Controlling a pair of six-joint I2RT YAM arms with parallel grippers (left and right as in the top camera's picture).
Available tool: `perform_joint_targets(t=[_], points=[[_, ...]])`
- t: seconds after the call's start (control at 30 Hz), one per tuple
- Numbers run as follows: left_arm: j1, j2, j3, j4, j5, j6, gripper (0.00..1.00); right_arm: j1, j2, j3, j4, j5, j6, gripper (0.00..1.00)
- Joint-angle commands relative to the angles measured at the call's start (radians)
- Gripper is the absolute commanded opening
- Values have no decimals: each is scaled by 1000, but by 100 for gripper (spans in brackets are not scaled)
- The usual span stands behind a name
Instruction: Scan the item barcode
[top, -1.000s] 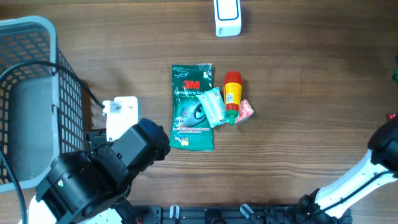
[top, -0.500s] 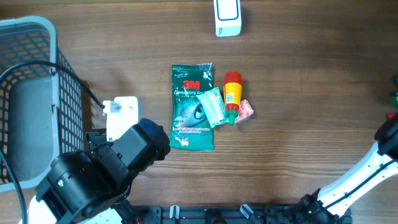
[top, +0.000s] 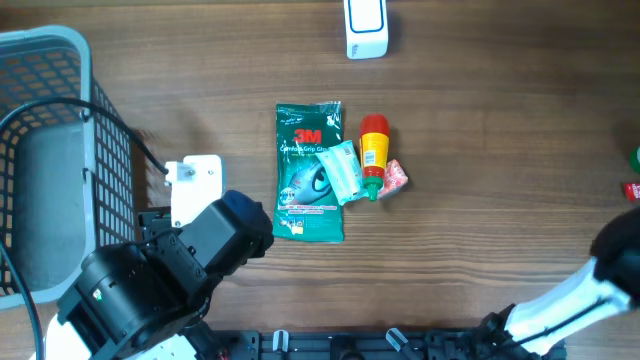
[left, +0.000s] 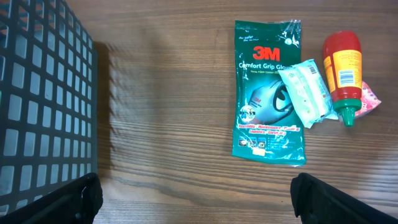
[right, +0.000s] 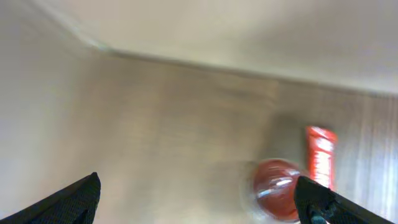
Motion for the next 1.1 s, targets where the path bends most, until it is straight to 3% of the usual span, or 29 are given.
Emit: perform_joint_targets(t=[0.0,0.23,0.47,0.73,0.9,1.07], points=[[-2,-2,-2,3,-13,-17,100,129,-172,35,-61,-124,103,100],[2,-31,3,74,-2,-13,100,410,-209,16,-283,-588,102,100],[2,-38,3,70,-2,-13,100,671,-122,-124,-286,-646,40,100],[2,-38,3,70,-2,-13,100,684,-2,-239,-173,-701,13,100],[2,-38,3,70,-2,-13,100,650,142,-259,-159,-967,-188,100],[2,-38,3,70,-2,-13,100,658,285,-259,-157,-1114,-270,99]])
